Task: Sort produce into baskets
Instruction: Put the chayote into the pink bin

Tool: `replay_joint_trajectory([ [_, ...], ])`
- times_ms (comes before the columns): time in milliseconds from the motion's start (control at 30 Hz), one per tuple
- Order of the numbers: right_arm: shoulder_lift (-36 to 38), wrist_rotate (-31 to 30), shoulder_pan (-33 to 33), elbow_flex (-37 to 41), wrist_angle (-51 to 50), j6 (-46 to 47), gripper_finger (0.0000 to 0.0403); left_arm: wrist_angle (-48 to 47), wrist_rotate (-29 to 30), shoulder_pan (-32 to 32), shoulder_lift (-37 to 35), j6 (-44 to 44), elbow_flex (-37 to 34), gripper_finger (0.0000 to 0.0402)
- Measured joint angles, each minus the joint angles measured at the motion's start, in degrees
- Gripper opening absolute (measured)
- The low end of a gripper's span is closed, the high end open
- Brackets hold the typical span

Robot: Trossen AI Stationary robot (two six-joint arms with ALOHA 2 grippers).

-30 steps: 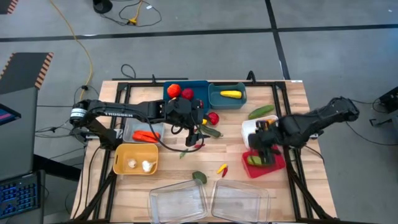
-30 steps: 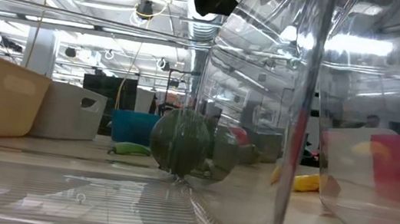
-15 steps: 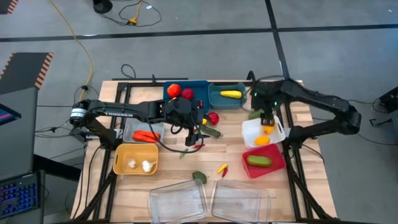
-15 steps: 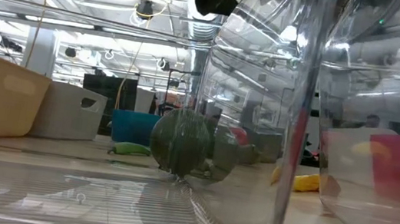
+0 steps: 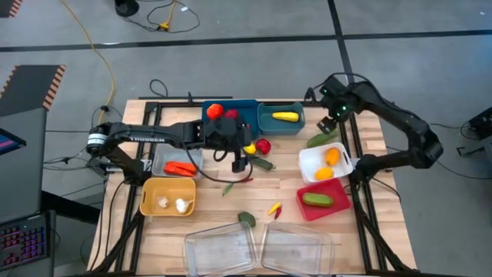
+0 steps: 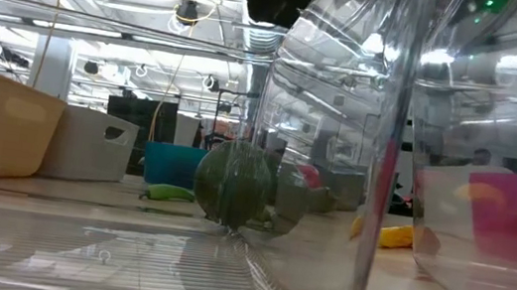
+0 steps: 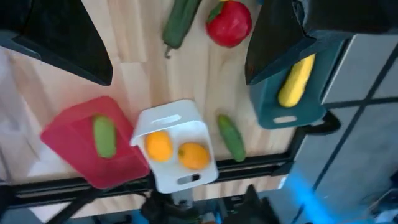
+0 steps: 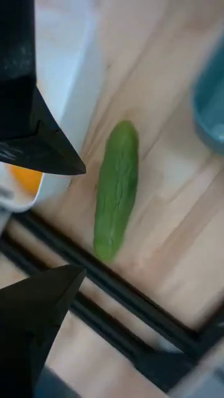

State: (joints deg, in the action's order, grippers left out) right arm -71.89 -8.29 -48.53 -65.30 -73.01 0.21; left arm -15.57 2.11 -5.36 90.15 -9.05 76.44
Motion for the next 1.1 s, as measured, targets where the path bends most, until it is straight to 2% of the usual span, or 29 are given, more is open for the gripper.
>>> replay_joint_trajectory([
  [133, -3.3, 3.68, -2.52, 0.0, 0.09, 9.34, 0.0277, -0.02, 0.12, -1.31, 0.0, 1.24, 0.0, 0.0353],
  [333, -9.2, 4.33, -2.36, 0.0, 0.08, 10.06, 0.0277, -0.09, 0.1, -2.41, 0.0, 1.0, 0.0, 0.0353],
  [567, -15.91, 4.17, -1.07, 0.0, 0.14, -3.52, 0.0277, -0.24, 0.08, -2.46, 0.0, 0.26, 0.0, 0.0353],
  [833, -19.75, 3.88, 0.17, 0.0, -0.02, -24.95, 0.0277, -0.48, 0.06, -2.46, 0.0, -0.85, 0.0, 0.0353],
  [1100, -21.02, 3.54, -0.76, 0.95, -2.64, -33.04, 0.0277, -0.54, 0.04, -2.46, 0.0, -0.77, 0.0, 0.0353],
])
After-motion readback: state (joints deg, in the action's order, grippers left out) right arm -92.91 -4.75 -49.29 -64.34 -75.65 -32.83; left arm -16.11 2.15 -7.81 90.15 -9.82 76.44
